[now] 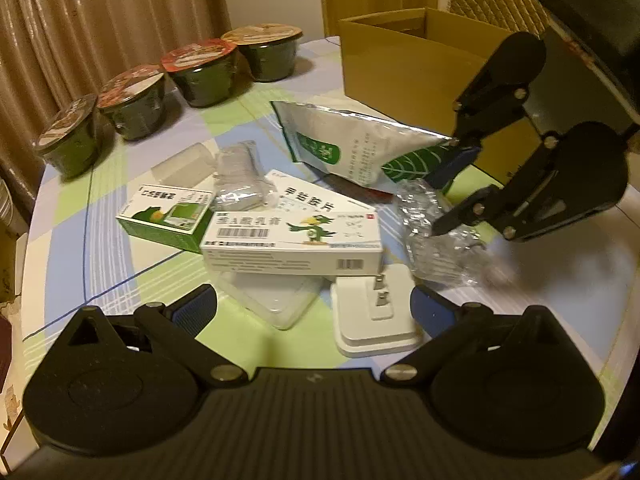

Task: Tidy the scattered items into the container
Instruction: 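Grasp the white plug adapter with the left tool while the right tool grasps the clear plastic packet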

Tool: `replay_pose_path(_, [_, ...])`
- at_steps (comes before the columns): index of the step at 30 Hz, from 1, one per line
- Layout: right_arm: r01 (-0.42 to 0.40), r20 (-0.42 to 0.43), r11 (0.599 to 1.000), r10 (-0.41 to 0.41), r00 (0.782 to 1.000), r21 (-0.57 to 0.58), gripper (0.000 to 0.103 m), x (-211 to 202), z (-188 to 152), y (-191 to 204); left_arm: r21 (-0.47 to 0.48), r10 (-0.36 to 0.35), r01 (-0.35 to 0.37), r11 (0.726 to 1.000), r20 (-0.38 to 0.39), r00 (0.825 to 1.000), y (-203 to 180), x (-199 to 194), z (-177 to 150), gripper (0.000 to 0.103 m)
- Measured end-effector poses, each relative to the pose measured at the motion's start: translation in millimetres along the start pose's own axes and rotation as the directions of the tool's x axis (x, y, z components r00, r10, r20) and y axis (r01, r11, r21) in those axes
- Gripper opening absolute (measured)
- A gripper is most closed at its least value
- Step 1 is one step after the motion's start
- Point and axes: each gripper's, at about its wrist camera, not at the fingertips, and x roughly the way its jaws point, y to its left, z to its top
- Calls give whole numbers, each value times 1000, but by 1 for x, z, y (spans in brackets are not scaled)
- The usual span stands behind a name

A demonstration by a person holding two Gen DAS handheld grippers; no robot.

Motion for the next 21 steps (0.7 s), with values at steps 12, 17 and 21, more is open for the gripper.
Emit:
replay_pose_path(12, [36,-17,978,-33,999,208,64,-3,-26,4,20,-43,45,999,-115,992,-25,36,-3,82])
replay_pose_path(17, [30,-7,967,-29,1000,254,64,3,-29,-3,-21,-58,56,998,-130,990,-27,49,-5,81])
replay_pose_path(21, [5,7,950,-7,1000,313,64,9,-31,-10,-51,-65,58,997,-130,989,-26,56,-4,75])
